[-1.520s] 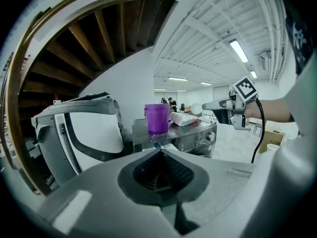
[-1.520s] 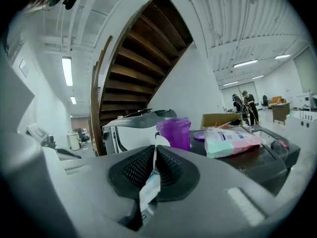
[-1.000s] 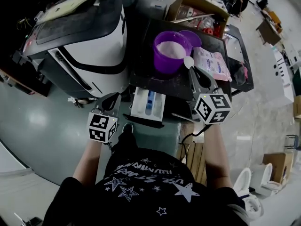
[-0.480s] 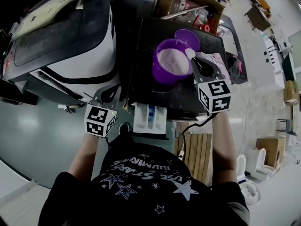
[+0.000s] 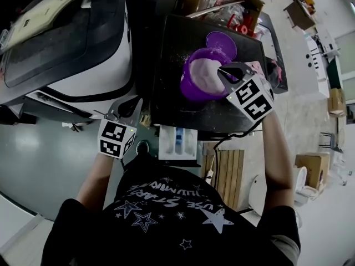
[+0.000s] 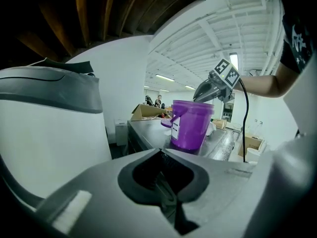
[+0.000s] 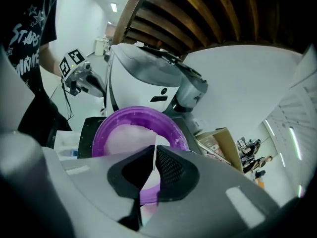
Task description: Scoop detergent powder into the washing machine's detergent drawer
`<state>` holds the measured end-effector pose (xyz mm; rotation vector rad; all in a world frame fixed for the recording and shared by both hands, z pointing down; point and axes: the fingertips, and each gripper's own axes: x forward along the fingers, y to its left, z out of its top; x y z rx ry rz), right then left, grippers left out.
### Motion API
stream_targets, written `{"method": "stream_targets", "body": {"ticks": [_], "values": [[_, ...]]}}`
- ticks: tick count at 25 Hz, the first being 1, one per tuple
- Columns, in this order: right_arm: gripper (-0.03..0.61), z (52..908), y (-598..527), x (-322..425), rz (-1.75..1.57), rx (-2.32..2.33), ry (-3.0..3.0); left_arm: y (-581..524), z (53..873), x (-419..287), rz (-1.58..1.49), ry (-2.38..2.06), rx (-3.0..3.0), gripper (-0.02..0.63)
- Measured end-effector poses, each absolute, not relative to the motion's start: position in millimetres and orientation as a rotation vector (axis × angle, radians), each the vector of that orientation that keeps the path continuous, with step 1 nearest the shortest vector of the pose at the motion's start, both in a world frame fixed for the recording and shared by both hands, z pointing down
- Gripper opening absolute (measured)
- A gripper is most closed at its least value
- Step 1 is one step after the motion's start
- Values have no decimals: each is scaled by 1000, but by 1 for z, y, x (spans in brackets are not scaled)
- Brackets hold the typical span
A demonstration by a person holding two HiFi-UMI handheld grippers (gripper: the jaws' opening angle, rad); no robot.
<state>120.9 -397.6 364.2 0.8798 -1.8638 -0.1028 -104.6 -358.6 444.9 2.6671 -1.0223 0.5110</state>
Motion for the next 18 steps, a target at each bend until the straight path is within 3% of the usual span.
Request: {"method": "stream_targets", "body": {"ticks": [18], "values": [[37, 414, -427, 105, -171, 592, -1610, -354, 465, -113, 500, -1006, 2614, 1]]}}
